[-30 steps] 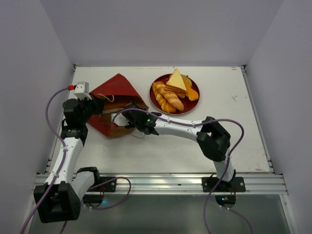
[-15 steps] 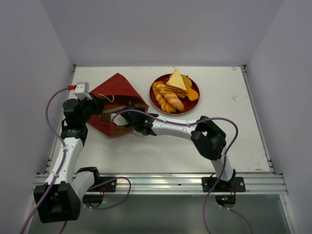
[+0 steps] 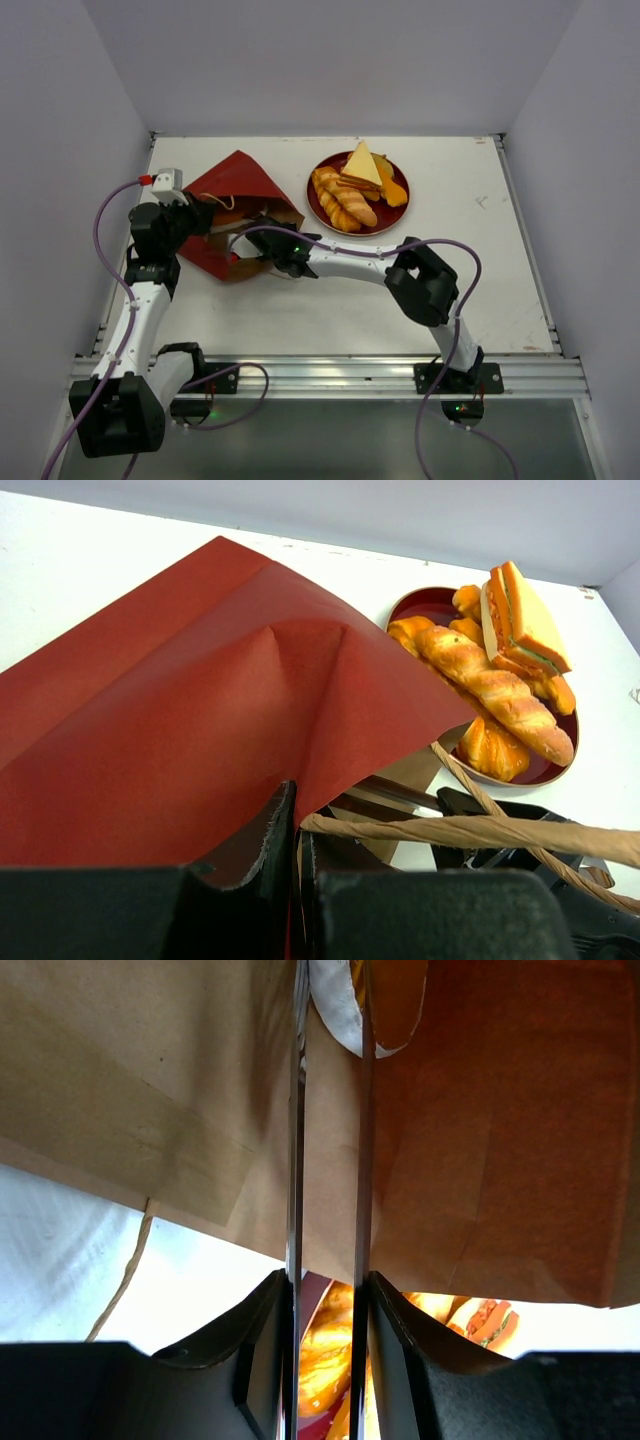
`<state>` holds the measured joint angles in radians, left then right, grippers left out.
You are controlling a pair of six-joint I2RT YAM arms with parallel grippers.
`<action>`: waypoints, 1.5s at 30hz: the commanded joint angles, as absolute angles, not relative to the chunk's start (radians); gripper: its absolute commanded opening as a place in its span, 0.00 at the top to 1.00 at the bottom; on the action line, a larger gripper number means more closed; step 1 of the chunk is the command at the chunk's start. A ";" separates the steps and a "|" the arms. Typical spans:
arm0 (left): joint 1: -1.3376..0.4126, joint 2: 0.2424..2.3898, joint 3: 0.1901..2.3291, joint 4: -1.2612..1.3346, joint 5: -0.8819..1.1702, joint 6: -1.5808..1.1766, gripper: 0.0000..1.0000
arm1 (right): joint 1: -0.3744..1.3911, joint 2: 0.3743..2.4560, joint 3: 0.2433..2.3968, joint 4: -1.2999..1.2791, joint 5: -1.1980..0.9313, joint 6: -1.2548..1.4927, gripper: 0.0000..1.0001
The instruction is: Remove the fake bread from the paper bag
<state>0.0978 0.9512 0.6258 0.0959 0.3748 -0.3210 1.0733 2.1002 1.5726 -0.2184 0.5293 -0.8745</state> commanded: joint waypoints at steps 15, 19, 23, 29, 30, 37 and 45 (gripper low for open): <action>0.104 0.934 0.627 0.114 0.377 -0.310 0.91 | 1.057 1.709 1.474 -0.411 0.319 -0.727 1.00; 0.103 0.937 0.627 0.114 0.377 -0.310 0.91 | 1.055 1.712 1.462 -0.422 0.311 -0.736 1.00; 0.104 0.937 0.627 0.114 0.380 -0.310 0.91 | 1.057 1.778 1.503 -0.417 0.333 -0.750 0.85; 0.103 0.933 0.626 0.115 0.383 -0.310 0.91 | 1.057 1.905 1.569 -0.368 0.405 -0.790 0.69; 0.103 0.934 0.624 0.117 0.383 -0.310 0.91 | 1.057 1.917 1.577 -0.362 0.416 -0.796 0.66; 0.103 0.931 0.624 0.118 0.390 -0.310 0.91 | 1.058 1.973 1.582 -0.278 0.495 -0.831 0.60; 0.104 0.928 0.626 0.120 0.391 -0.310 0.91 | 1.058 1.898 1.516 -0.262 0.459 -0.822 0.59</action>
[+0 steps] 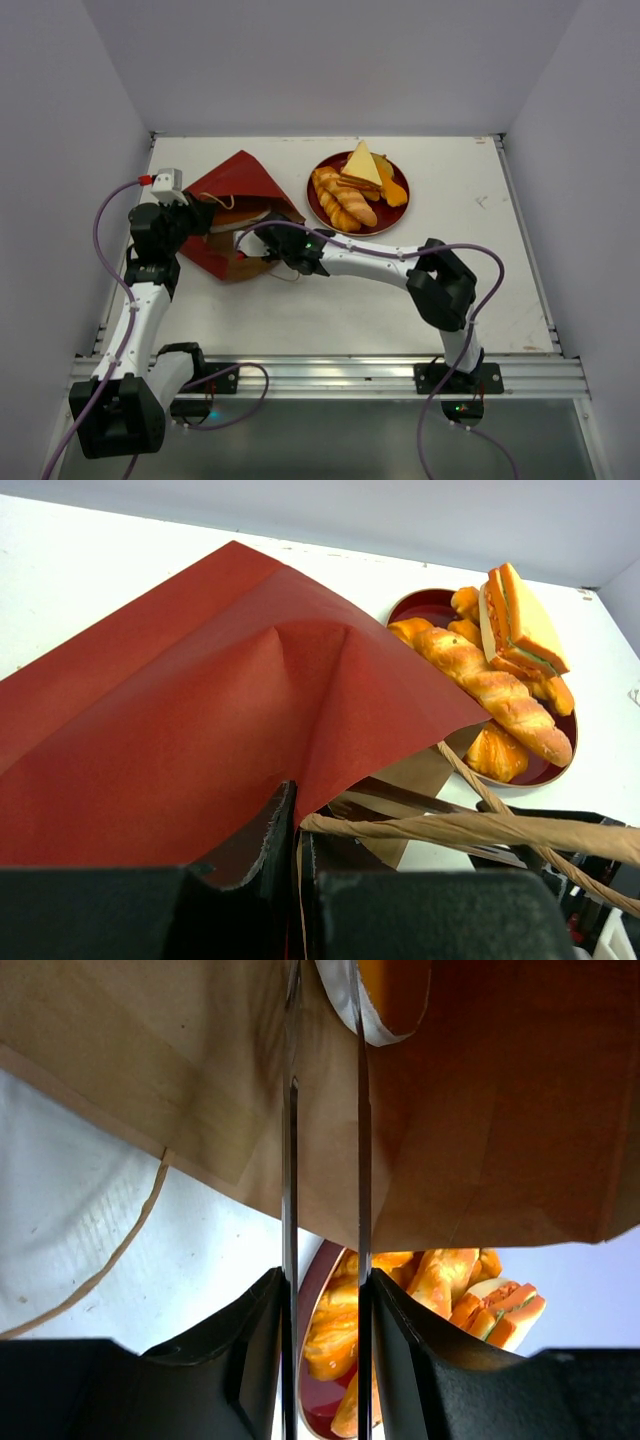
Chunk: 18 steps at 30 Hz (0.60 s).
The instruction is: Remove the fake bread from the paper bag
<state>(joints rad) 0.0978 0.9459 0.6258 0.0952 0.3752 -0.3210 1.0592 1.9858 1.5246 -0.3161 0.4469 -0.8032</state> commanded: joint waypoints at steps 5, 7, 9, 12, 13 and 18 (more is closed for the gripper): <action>0.103 0.928 0.626 0.120 0.393 -0.311 0.91 | 1.058 1.858 1.494 -0.261 0.442 -0.813 0.59; 0.103 0.930 0.626 0.120 0.393 -0.313 0.91 | 1.058 1.879 1.512 -0.256 0.459 -0.824 0.59; 0.103 0.928 0.623 0.120 0.393 -0.313 0.91 | 1.060 1.902 1.529 -0.255 0.482 -0.833 0.57; 0.103 0.930 0.623 0.120 0.393 -0.311 0.91 | 1.060 1.954 1.568 -0.259 0.497 -0.839 0.56; 0.104 0.928 0.624 0.120 0.391 -0.311 0.91 | 1.058 1.979 1.587 -0.270 0.499 -0.839 0.56; 0.103 0.928 0.624 0.121 0.391 -0.311 0.91 | 1.058 2.016 1.614 -0.278 0.503 -0.841 0.53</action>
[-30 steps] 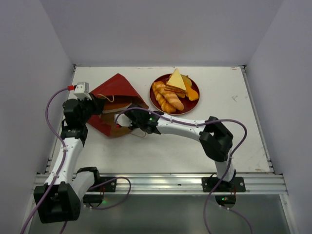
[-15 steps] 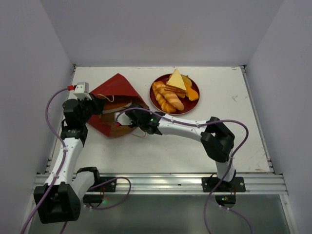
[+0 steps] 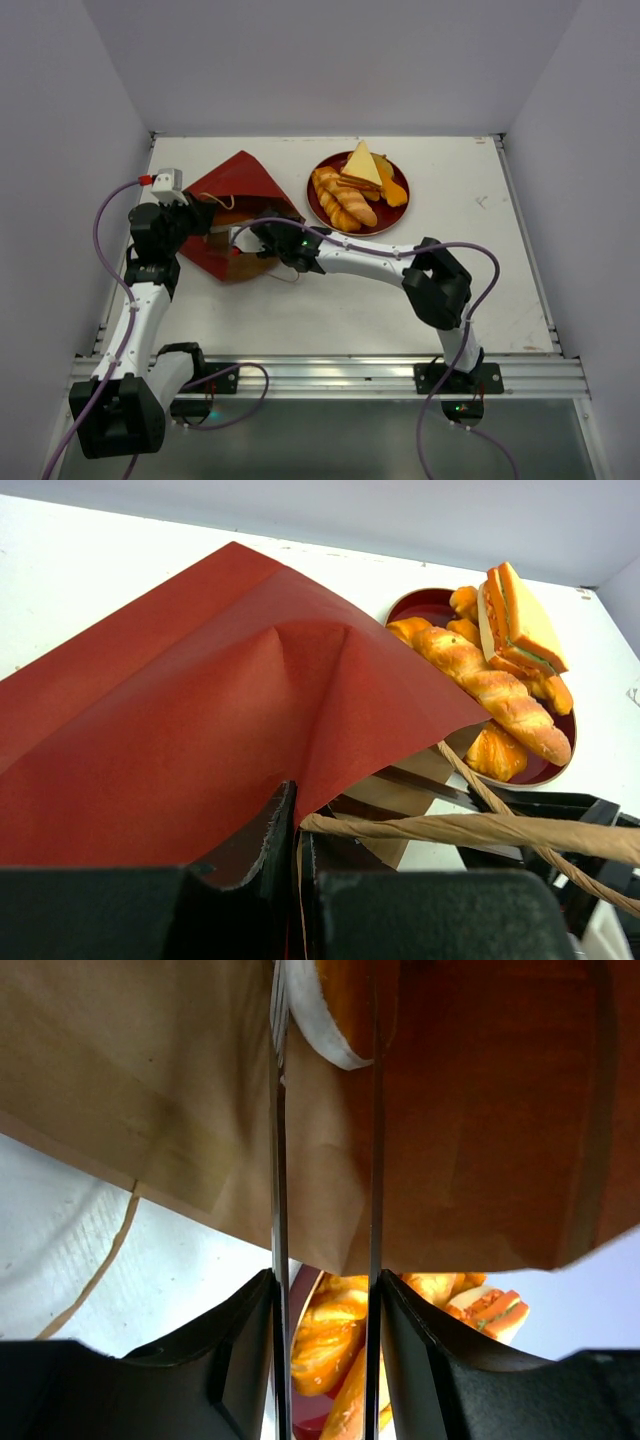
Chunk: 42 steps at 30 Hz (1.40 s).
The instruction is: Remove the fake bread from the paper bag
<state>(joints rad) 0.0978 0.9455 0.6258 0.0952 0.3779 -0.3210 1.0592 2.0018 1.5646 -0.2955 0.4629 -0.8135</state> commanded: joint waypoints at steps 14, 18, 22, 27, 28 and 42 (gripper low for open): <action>0.103 0.927 0.624 0.121 0.393 -0.311 0.91 | 1.058 2.111 1.657 -0.233 0.580 -0.876 0.48; 0.103 0.927 0.624 0.121 0.393 -0.311 0.91 | 1.060 2.125 1.652 -0.227 0.584 -0.887 0.52; 0.104 0.927 0.624 0.121 0.393 -0.311 0.91 | 1.058 2.131 1.657 -0.248 0.575 -0.877 0.74; 0.103 0.927 0.626 0.121 0.393 -0.311 0.91 | 1.057 2.128 1.684 -0.288 0.563 -0.851 0.94; 0.103 0.925 0.624 0.121 0.393 -0.311 0.91 | 1.057 2.125 1.687 -0.296 0.557 -0.847 0.99; 0.104 0.923 0.626 0.120 0.390 -0.310 0.91 | 1.039 1.965 1.689 -0.498 0.327 -0.667 1.00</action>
